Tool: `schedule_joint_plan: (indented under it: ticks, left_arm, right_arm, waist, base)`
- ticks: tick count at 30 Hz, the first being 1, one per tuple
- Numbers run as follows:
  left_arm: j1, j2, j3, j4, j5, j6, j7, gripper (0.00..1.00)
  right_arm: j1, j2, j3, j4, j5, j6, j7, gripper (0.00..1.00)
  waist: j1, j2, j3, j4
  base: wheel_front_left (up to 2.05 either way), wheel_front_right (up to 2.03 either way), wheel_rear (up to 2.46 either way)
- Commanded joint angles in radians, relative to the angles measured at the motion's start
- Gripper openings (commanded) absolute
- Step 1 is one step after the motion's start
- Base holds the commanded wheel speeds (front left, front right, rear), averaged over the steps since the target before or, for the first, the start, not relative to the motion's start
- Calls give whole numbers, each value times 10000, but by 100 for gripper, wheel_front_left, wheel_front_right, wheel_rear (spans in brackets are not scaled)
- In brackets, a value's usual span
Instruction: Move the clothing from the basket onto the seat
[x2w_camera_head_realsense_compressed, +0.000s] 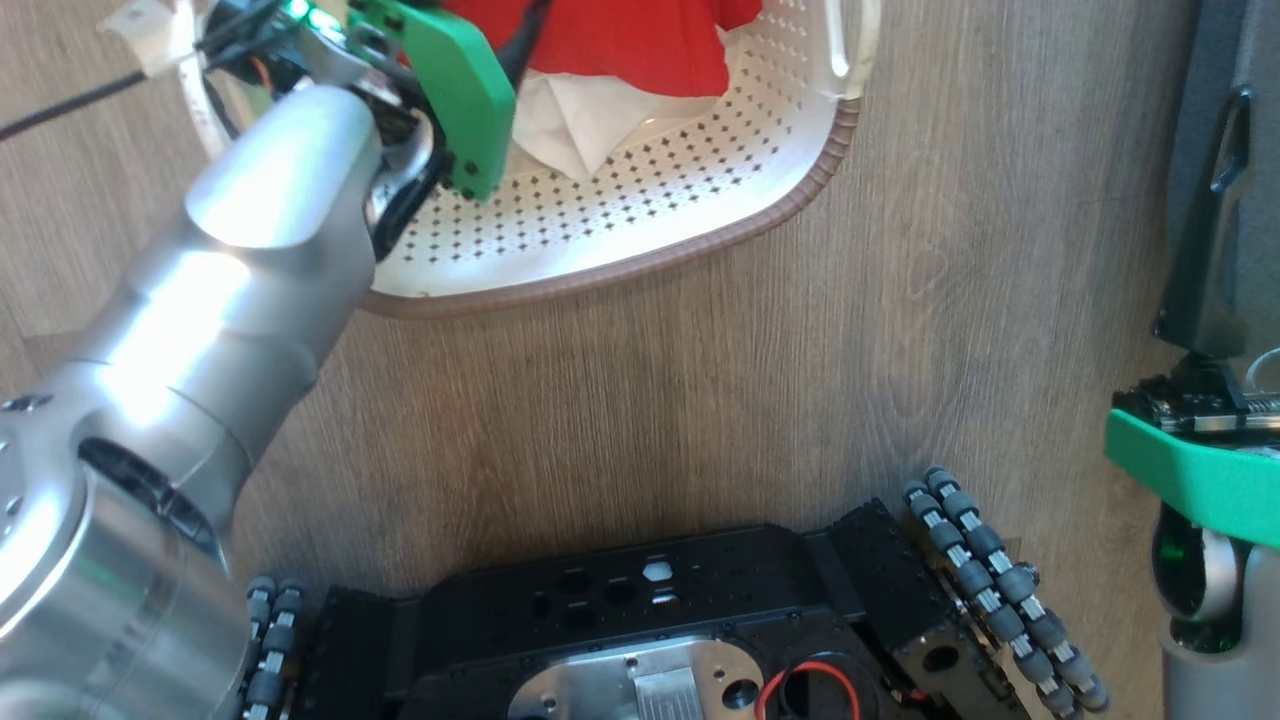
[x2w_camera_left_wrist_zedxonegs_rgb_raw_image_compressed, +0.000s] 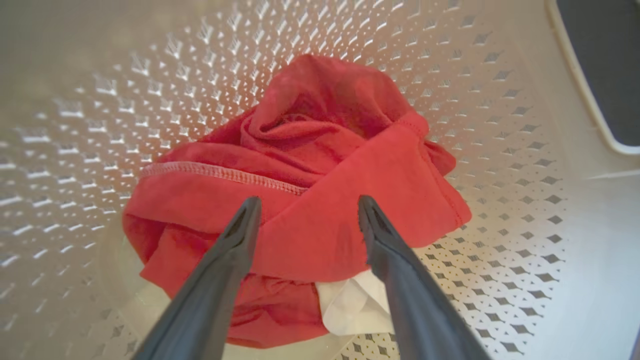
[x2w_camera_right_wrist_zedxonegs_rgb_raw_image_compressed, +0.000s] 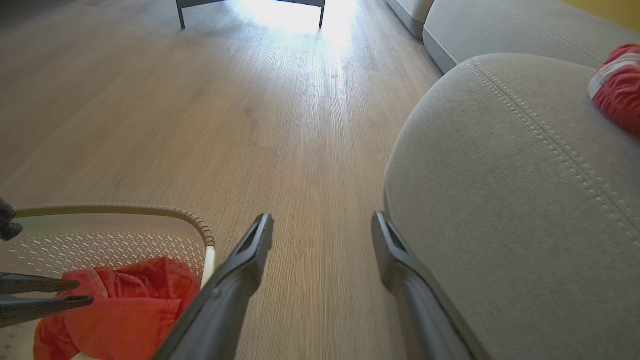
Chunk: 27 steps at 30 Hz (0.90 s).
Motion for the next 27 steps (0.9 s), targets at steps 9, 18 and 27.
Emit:
schedule_joint_plan:
  ticks: [9,18,27]
  left_arm:
    - [-280,-184,84,504,-217,10,-417,100]
    - [-162,-324,-245,378,-476,10,-468,100]
    - [-162,-433,-615,-55,-622,10,-499,100]
  right_arm:
    - [798,-54,195,-384,-118,69,-44,100]
    - [957,-54,247,-484,-336,69,-44,100]
    - [990,-54,314,-443,-302,69,-44,100]
  waist:
    - [0,0,-7,38]
    - [0,0,-22,218]
    - [0,0,51,309]
  base:
    - [0,0,0]
    - [0,0,0]
    - [0,0,0]
